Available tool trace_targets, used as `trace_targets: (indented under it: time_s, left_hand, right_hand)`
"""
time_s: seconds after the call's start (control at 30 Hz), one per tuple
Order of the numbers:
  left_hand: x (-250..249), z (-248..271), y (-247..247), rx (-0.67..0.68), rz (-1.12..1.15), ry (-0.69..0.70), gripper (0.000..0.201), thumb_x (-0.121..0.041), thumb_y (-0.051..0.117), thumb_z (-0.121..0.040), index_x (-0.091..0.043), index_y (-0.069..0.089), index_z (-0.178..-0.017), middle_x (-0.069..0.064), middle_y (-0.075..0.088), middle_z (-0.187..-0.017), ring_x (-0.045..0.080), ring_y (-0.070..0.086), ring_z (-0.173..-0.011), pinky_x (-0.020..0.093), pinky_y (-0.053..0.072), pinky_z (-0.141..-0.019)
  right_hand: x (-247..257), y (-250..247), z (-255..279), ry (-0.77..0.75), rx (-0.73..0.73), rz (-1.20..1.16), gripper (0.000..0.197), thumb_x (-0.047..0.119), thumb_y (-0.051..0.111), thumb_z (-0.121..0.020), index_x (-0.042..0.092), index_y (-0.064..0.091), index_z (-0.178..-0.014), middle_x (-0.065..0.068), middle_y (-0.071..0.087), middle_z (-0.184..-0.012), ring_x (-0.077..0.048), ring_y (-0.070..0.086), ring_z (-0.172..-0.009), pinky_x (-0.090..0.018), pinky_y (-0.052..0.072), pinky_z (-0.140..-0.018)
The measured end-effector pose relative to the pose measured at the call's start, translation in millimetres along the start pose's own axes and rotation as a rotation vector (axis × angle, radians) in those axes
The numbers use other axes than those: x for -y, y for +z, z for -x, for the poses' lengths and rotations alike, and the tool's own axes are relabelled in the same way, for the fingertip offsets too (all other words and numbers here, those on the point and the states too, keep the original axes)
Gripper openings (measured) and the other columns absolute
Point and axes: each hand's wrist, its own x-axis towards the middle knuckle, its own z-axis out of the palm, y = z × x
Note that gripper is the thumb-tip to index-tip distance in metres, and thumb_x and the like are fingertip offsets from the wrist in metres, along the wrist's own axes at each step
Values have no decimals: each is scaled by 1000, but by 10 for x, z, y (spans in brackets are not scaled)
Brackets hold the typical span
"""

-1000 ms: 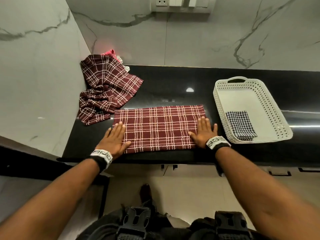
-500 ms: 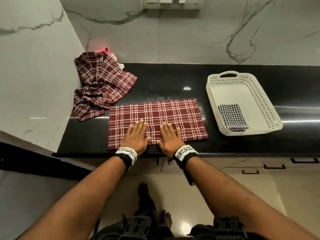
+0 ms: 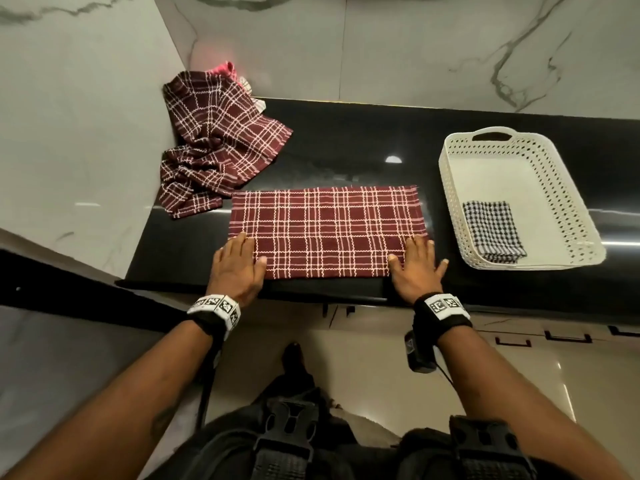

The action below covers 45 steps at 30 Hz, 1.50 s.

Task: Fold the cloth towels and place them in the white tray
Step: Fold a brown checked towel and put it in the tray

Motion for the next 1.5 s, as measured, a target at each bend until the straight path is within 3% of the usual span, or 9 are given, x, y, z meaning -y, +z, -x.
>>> trace_targets:
  time_s: [0.1,0.2,0.47,0.73,0.9,1.07,1.2,1.33,1.5]
  left_hand:
    - [-76,-324,-250,-126,-16,19,30,-32,47,-92,-11,56,-111,10,55,-111,29,52,-102,46,43,-91]
    - [-40,-678,-322,-117,-23,69,24,-26,51,-90,-13,57,-109,6,54,-109,24,50,-99,43,47,-88]
    - [54,-1017,-283,3,-34,107,13,-24,49,-92,-15,57,-94,4,57,-100,25,58,-90,42,52,-83]
    - [-310,-433,-71,102,64,494,15,-26,49,-86,-19,62,-84,-2,61,-85,24,64,-73,34,54,-62]
    - [-436,-440,-90,137,129,643,27,-30,48,-88,-20,71,-98,-5,65,-95,19,60,-84,35,54,-74]
    - [-189,-491,-117,20,139,538,16,-23,59,-88,-16,66,-101,0,59,-105,21,52,-89,39,50,-77]
    - [-52,-265,-65,37,176,496,17,-28,55,-93,-15,62,-100,1,55,-109,20,53,-89,37,51,-81]
    - [15,32,44,63,150,496,36,-45,56,-91,-15,64,-109,3,57,-118,22,54,-92,35,51,-80]
    - [-95,320,69,68,84,421,50,-32,85,-70,-17,61,-111,1,55,-115,23,52,-92,41,52,-78]
  right_hand:
    - [488,-95,9,8,-127,-67,50,42,48,-96,12,45,-136,-12,36,-150,-31,25,-143,-59,17,-116]
    - [915,-36,-184,-54,-67,-2,46,46,45,-97,15,46,-130,-11,42,-137,-28,37,-129,-53,32,-107]
    - [1549,-69,-1320,-39,19,171,64,60,42,-93,17,41,-141,-16,28,-155,-43,18,-145,-71,12,-113]
    - [1967,-202,-1854,-205,140,210,71,61,57,-85,27,39,-145,-5,31,-156,-40,17,-147,-71,10,-114]
    - [1718,-259,-1490,-194,146,110,70,46,58,-93,24,28,-153,-4,9,-166,-33,0,-152,-64,4,-119]
    - [1185,-110,-521,-252,6,38,38,41,54,-94,16,55,-123,-8,48,-134,-29,35,-131,-52,35,-109]
    - [733,101,268,-235,-34,31,23,39,58,-92,19,54,-101,-2,49,-113,-24,41,-111,-44,45,-92]
    - [288,349,685,-360,-17,64,49,44,76,-78,20,56,-115,0,50,-125,-23,42,-123,-42,43,-101]
    - [77,445,724,-455,-122,99,54,1,76,-68,16,56,-115,-2,53,-122,-26,50,-119,-42,49,-94]
